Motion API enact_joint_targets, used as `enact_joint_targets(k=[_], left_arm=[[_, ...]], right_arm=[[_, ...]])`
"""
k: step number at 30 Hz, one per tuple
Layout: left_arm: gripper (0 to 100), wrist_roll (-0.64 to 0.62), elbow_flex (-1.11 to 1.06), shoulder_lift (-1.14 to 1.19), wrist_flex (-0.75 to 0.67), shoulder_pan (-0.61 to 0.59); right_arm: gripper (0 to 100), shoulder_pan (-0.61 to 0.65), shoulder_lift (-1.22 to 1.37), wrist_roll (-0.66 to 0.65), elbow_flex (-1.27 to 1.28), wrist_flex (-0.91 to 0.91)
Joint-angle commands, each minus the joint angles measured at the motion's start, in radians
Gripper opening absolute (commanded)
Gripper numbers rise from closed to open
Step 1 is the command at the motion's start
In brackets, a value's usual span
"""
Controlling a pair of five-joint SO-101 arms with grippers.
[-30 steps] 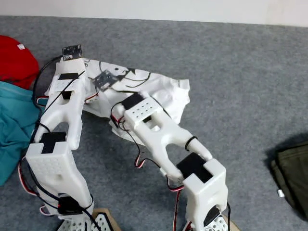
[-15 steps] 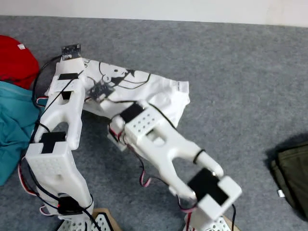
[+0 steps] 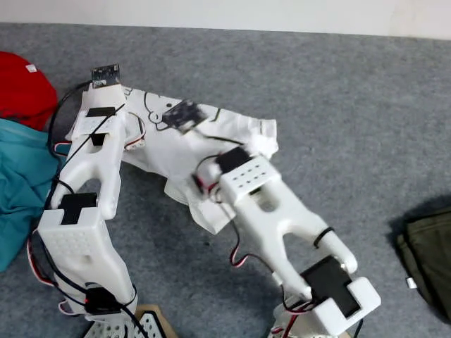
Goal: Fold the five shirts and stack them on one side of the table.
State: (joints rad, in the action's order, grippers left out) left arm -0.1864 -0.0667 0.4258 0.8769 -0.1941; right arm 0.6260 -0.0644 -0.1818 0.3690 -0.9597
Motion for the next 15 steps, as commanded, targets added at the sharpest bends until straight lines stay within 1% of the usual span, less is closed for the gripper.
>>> enact_joint_targets(k=[1,4,7,12,15], left_arm=[[1,-0.005,0.004,-0.05,-0.012,0.015],[1,-0.005,0.004,-0.05,-0.012,0.015],[1,-0.005,0.004,-0.05,-0.014,0.015],[1,-0.005,0.004,-0.05,-0.014,0.013],[1,-0.005,0.004,-0.05,-0.014,0.013]], right_arm=[[34.1,-0.134,-0.053,-0.063,-0.044,0.018],[34.1,-0.251,-0.056,-0.035,-0.096,0.016],[34.1,-0.314,-0.039,-0.015,-0.134,0.025],[34.0,-0.331,0.084,-0.014,-0.173,0.134],[29.6,-0.332,0.2,-0.014,-0.259,0.153]])
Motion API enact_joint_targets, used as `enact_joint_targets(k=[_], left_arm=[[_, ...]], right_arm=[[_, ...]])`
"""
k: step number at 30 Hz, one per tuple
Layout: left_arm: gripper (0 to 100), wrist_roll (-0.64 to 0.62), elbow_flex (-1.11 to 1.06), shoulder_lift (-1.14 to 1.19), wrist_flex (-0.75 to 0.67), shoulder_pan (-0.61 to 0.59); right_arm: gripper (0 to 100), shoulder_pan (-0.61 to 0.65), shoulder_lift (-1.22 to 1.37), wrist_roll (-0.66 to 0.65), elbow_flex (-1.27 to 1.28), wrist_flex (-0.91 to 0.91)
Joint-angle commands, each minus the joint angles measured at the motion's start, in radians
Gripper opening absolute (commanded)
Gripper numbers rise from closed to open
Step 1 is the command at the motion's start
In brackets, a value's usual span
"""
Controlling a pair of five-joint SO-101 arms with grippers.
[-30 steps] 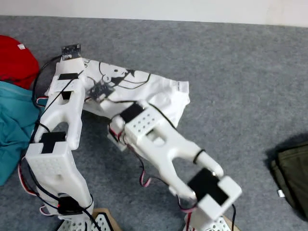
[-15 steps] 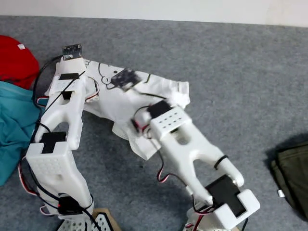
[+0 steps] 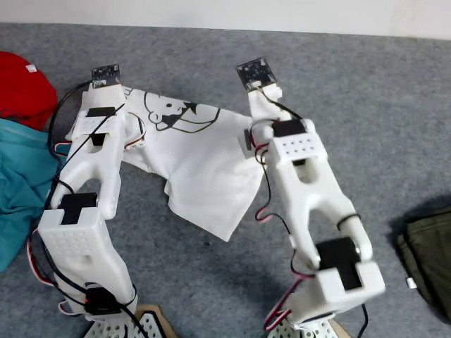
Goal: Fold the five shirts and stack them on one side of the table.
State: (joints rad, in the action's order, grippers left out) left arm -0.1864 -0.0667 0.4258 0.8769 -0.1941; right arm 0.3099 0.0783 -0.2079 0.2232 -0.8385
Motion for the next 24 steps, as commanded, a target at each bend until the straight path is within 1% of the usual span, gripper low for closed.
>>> enact_joint_targets(k=[1,3,7,13,14,19,21,24], left_arm=[[1,-0.005,0.004,-0.05,-0.014,0.013],[1,-0.005,0.004,-0.05,-0.014,0.013],[1,-0.005,0.004,-0.05,-0.014,0.013],[1,-0.005,0.004,-0.05,-0.014,0.013],[1,-0.005,0.004,-0.05,-0.014,0.013],[1,-0.005,0.004,-0.05,-0.014,0.013],[1,-0.005,0.004,-0.05,-0.014,0.013],[1,-0.005,0.004,-0.05,-0.014,0.013]], right_arm=[[27.5,-0.016,0.097,0.012,-0.156,0.03],[24.7,-0.016,0.166,0.012,-0.229,0.03],[24.1,-0.016,0.283,0.009,-0.355,0.028],[23.5,-0.042,0.38,0.005,-0.435,-0.008],[22.1,-0.053,0.383,0.005,-0.444,-0.01],[7.4,-0.081,0.384,0.003,-0.467,-0.008],[4.0,-0.096,0.384,0.003,-0.469,-0.008],[1.9,-0.12,0.383,0.003,-0.47,-0.007]])
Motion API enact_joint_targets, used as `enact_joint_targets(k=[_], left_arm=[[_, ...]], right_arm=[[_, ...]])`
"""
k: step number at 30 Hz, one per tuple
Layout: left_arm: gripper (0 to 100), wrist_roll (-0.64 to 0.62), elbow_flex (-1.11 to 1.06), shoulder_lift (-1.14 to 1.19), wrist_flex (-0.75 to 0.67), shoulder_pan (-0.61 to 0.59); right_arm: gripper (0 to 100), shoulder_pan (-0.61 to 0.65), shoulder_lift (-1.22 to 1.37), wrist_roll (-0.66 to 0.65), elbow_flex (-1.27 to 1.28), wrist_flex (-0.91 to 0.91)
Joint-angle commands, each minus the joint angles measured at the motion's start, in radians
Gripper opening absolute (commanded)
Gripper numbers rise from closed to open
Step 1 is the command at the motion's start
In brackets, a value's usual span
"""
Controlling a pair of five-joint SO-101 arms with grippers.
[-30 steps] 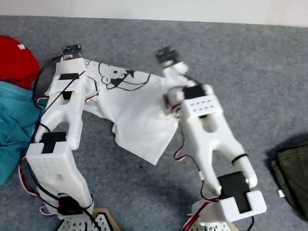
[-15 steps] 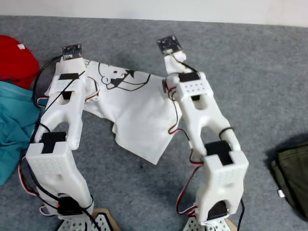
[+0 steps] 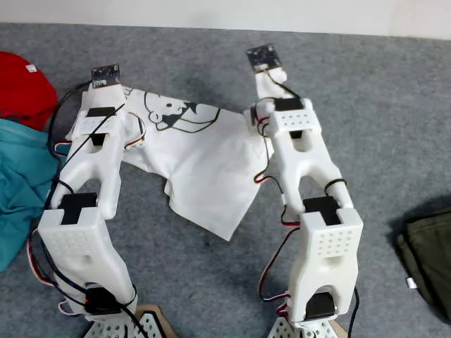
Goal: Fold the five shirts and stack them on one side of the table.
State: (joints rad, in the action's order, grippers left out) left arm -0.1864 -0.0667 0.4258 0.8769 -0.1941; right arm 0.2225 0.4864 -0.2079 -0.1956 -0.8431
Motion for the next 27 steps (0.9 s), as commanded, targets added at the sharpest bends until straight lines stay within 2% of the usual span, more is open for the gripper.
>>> enact_joint_targets(k=[1,4,7,13,27], left_arm=[[1,-0.005,0.004,-0.05,-0.014,0.013],[1,-0.005,0.004,-0.05,-0.014,0.013],[1,-0.005,0.004,-0.05,-0.014,0.013],[1,-0.005,0.004,-0.05,-0.014,0.013],[1,-0.005,0.004,-0.05,-0.014,0.013]], right_arm=[[1.9,-0.041,-0.025,0.005,-0.056,-0.002],[2.0,-0.036,-0.025,0.012,-0.091,-0.007],[2.6,0.012,-0.027,0.078,-0.111,-0.01],[20.0,0.116,-0.022,0.087,-0.166,-0.12],[19.3,0.131,0.122,0.087,-0.205,-0.142]])
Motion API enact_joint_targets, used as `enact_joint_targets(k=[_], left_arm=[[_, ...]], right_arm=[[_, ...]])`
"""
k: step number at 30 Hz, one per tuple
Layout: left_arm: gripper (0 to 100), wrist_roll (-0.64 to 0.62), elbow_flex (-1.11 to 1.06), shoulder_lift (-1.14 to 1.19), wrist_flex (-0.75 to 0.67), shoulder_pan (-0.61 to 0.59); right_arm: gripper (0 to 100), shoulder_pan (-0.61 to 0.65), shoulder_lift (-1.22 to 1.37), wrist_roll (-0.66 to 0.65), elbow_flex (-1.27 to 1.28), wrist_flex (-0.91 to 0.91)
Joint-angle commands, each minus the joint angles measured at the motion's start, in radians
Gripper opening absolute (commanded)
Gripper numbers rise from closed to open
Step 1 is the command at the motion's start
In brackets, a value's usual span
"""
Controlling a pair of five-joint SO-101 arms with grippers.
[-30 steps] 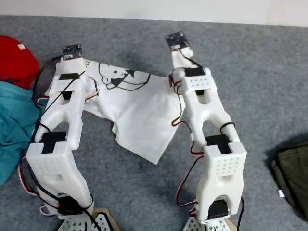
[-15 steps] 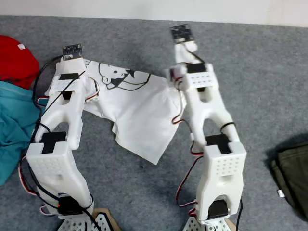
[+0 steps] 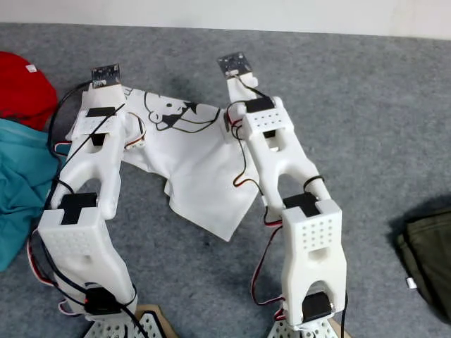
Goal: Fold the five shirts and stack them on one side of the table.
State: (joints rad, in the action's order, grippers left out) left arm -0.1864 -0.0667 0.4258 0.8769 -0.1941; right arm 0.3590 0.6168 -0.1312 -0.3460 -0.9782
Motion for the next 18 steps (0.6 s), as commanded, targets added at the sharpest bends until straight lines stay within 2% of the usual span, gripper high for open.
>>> enact_joint_targets(k=[1,6,18], left_arm=[[1,-0.005,0.004,-0.05,-0.014,0.013],[1,-0.005,0.004,-0.05,-0.014,0.013],[1,-0.005,0.004,-0.05,-0.014,0.013]], right_arm=[[17.3,-0.007,-0.004,0.011,-0.056,-0.002],[6.7,-0.024,0.004,0.005,-0.087,0.033],[5.8,-0.111,0.004,0.005,-0.087,0.102]])
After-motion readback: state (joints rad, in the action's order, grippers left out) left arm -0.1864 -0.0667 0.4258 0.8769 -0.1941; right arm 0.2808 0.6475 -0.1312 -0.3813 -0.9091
